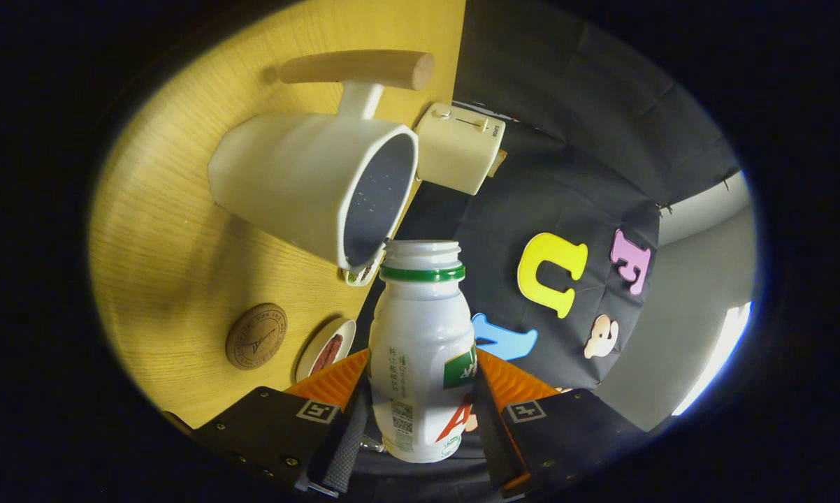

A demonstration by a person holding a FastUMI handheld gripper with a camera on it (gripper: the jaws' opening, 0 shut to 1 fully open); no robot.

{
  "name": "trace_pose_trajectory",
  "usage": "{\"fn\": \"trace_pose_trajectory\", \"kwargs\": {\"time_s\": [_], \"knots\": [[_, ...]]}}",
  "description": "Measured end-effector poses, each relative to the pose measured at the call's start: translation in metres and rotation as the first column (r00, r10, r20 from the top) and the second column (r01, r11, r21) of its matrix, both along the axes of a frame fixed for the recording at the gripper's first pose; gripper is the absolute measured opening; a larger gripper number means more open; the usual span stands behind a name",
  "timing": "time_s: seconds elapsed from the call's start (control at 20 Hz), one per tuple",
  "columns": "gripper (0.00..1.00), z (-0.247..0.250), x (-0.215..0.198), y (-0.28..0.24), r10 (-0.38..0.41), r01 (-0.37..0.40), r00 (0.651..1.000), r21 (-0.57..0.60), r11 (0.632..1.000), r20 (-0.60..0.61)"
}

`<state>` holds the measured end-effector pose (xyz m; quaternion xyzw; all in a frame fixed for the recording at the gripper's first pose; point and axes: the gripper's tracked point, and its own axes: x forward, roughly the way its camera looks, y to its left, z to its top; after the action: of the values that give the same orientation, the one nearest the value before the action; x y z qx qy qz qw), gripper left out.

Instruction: Take the bottle from table, then pour the juice into the cup, finally place the bottle on the coaster

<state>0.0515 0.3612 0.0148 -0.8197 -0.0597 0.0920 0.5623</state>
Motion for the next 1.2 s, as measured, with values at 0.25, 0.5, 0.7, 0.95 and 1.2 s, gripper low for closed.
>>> {"fn": "trace_pose_trajectory", "kwargs": {"time_s": [0.25, 0.5, 0.7, 0.95, 1.2], "knots": [[0.72, 0.002, 0.002, -0.003, -0.005, 0.011, 0.999, 0.148, 0.989, -0.04], [0.72, 0.003, 0.0, -0.004, 0.002, 0.024, 0.997, 0.303, 0.953, -0.083], [0.72, -0.004, -0.002, -0.005, 0.017, 0.067, 0.985, 0.466, 0.882, -0.173], [0.72, -0.011, -0.003, -0.011, 0.03, 0.126, 0.966, 0.57, 0.812, -0.256], [0.72, -0.018, -0.006, -0.014, 0.074, 0.181, 0.942, 0.68, 0.71, -0.328]]}}
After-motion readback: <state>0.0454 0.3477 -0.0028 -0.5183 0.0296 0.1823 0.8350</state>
